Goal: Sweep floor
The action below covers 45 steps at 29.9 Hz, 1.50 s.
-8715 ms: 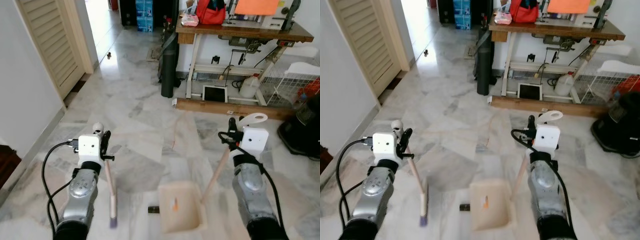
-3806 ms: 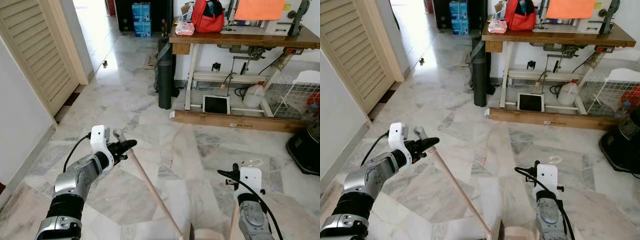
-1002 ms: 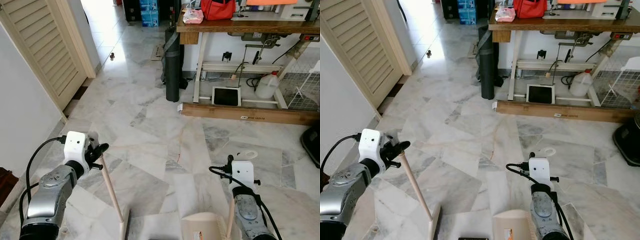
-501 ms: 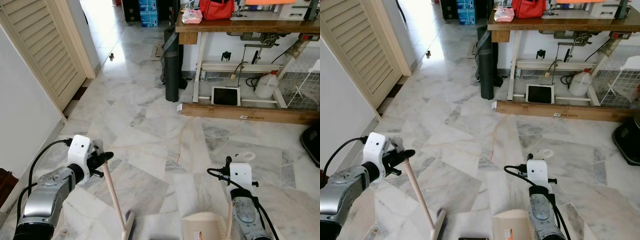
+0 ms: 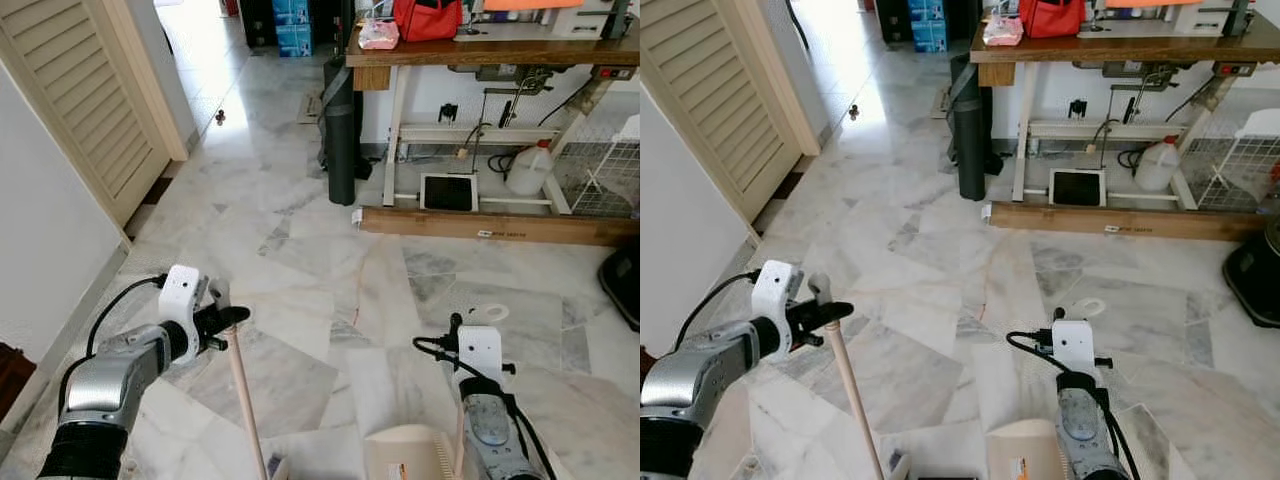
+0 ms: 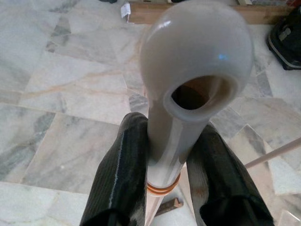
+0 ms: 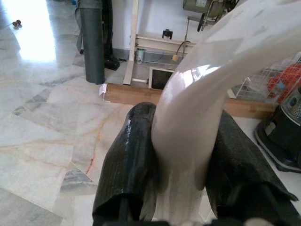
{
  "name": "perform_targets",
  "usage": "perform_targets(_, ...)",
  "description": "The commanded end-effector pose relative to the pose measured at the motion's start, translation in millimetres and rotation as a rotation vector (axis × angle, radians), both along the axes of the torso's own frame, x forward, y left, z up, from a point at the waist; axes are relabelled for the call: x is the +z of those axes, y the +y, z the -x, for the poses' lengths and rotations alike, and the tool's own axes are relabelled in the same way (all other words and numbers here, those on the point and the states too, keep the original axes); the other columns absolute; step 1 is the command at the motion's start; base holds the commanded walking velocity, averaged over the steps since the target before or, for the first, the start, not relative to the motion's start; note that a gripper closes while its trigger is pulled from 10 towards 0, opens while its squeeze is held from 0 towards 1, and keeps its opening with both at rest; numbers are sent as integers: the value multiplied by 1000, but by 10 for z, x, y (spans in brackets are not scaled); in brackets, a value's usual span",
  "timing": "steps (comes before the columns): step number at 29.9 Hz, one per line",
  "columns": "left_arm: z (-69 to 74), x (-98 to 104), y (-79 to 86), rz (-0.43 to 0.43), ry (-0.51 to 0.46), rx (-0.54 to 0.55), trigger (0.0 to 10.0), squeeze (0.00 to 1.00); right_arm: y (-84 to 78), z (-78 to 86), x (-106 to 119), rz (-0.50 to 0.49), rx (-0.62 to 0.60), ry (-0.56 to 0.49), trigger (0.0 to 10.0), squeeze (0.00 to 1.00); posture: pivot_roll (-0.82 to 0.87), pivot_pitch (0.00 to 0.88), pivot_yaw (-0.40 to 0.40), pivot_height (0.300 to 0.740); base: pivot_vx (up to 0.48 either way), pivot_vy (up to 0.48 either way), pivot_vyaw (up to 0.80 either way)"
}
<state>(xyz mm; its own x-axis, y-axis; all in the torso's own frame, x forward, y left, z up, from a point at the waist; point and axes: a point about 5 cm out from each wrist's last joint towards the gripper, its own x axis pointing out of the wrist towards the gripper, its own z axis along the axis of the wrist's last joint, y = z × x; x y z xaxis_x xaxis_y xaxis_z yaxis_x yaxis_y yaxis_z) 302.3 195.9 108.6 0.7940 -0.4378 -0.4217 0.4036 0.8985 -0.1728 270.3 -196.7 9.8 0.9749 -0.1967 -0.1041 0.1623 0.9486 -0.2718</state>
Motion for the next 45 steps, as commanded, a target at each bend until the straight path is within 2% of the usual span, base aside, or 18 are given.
perform_targets(1,-4,-16,-45,92,39,-18,10000,0,45,222,-288,-18,-7,171,10000,0,150,42,122,740,0,0,0)
perform_targets(5,-67,41,-71,184,31,17,10000,0,51,216,-286,-24,-8,172,10000,0,149,40,123,740,0,0,0)
perform_targets(8,-97,56,-68,177,14,26,10000,0,56,213,-286,-28,-8,173,10000,0,146,38,123,740,0,0,0)
perform_targets(10,-129,81,-62,185,-37,58,10000,0,57,210,-283,-32,-9,170,10000,0,143,37,123,740,0,0,0)
perform_targets(13,-128,66,-49,150,-71,86,10000,0,53,210,-282,-33,-13,169,10000,0,141,35,120,740,0,0,0)
perform_targets(14,-111,59,-45,116,-101,96,10000,0,48,210,-281,-34,-14,168,10000,0,137,33,118,740,0,0,0)
perform_targets(16,-102,61,-42,108,-116,103,10000,0,45,210,-281,-34,-15,168,10000,0,136,30,116,740,0,0,0)
perform_targets(19,-67,128,35,64,-211,153,10000,0,26,204,-273,-33,-17,167,10000,0,141,22,111,740,0,0,0)
perform_targets(22,-51,174,154,-9,-306,231,10000,0,5,179,-254,-34,-23,163,10000,0,138,8,106,740,0,0,0)
perform_targets(23,-38,168,182,-86,-346,237,10000,0,-8,158,-235,-34,-27,156,10000,0,137,6,103,740,0,0,0)
perform_targets(25,-31,158,176,-114,-375,235,10000,0,-18,138,-216,-34,-30,147,10000,0,137,6,102,740,0,0,0)
perform_targets(32,-40,87,50,-64,-406,248,10000,0,-98,74,-137,-34,-55,112,10000,0,120,0,87,740,0,0,0)
perform_targets(39,-61,78,17,-41,-435,262,10000,0,-165,22,-64,-22,-66,78,10000,0,108,0,72,740,0,0,0)
perform_targets(45,-66,60,-12,-25,-446,267,10000,0,-241,-86,105,-17,-86,-15,10000,0,94,0,62,740,0,0,0)
